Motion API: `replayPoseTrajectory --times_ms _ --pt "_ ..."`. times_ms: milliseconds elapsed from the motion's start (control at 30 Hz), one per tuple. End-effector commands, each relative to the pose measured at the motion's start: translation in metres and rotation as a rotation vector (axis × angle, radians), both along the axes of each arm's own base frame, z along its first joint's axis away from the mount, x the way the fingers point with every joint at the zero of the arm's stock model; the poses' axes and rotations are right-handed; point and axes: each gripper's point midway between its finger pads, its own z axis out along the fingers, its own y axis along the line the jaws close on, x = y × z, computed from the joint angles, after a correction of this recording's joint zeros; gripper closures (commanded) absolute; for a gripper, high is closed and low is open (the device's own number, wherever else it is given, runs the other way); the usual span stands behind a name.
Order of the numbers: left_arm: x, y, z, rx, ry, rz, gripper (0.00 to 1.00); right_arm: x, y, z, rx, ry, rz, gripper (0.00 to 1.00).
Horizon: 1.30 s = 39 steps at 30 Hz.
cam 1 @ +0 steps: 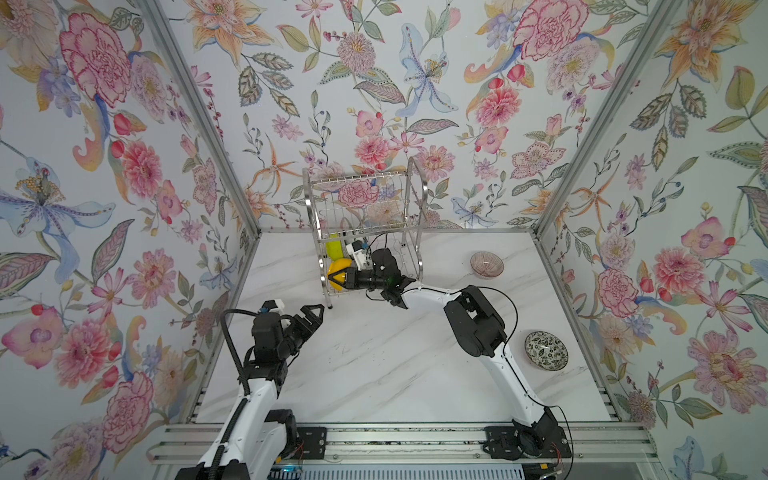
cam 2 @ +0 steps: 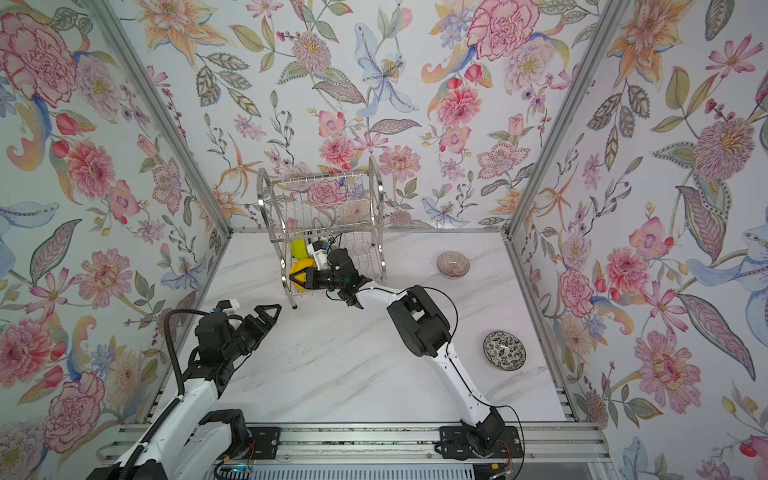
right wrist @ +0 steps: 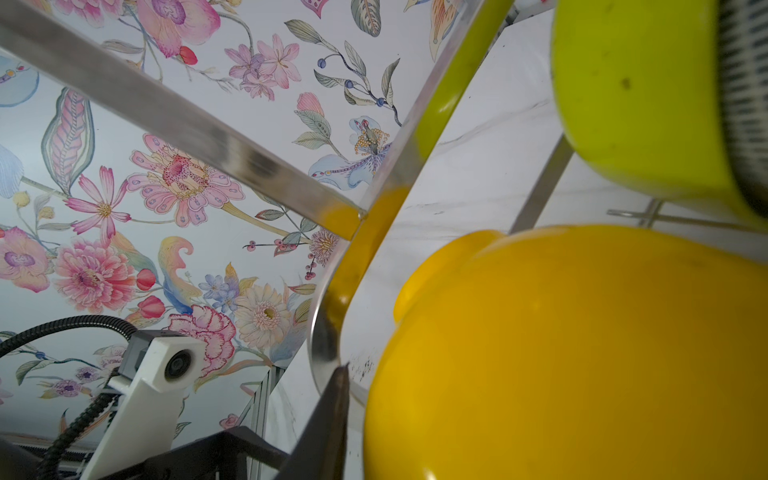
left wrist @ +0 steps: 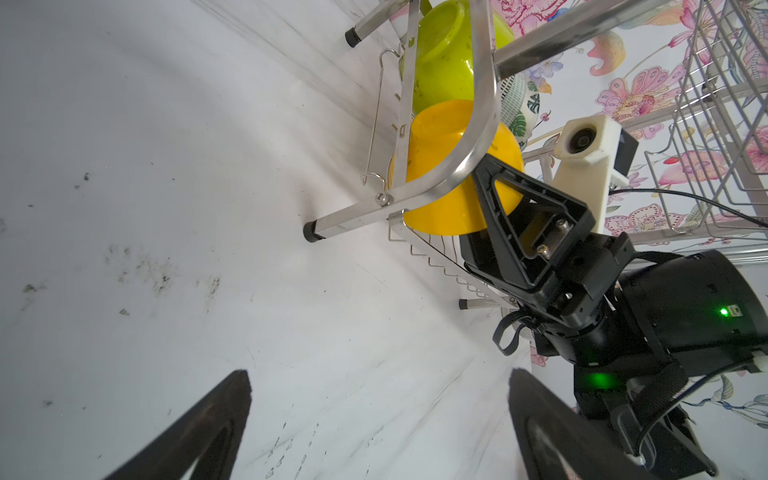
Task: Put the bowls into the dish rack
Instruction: 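Press the yellow bowl against the stacked bowls in the rack with the right gripper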
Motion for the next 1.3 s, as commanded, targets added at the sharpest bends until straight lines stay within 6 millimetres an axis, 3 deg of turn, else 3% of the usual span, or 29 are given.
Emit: replayPoseTrajectory --times_ms 0,767,1267 --pt "-0.002 0.002 0.001 0.001 -0.001 0.001 0.01 -0.002 -0.005 0.001 -0.019 0.008 0.005 0.72" --pt "-0.009 0.001 0.006 -0.013 -0.008 0.006 0.01 0.006 -0.011 0.015 -0.074 -0.025 -0.042 0.70" --pt "-0.016 0.000 0.008 -0.019 -0.006 0.007 0.01 0.001 -0.031 0.039 -0.091 -0.074 -0.109 0.53"
